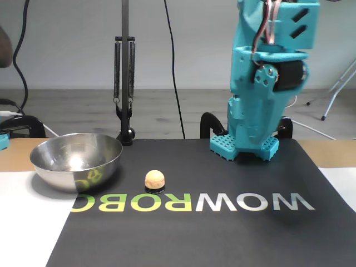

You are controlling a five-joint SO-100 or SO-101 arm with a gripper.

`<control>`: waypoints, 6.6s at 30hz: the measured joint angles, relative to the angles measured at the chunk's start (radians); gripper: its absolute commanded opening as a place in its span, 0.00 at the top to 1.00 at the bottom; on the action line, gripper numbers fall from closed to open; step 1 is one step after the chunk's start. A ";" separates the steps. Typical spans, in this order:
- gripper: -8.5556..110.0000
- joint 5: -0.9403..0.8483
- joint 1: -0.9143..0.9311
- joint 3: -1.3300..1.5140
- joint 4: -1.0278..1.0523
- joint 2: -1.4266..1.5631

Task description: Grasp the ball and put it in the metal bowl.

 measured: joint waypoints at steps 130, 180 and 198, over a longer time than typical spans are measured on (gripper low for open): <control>0.88 -0.913 0.727 0.495 -0.328 0.207; 0.72 -0.913 0.775 0.413 -0.328 0.087; 0.59 -0.913 0.772 0.359 -0.337 -0.015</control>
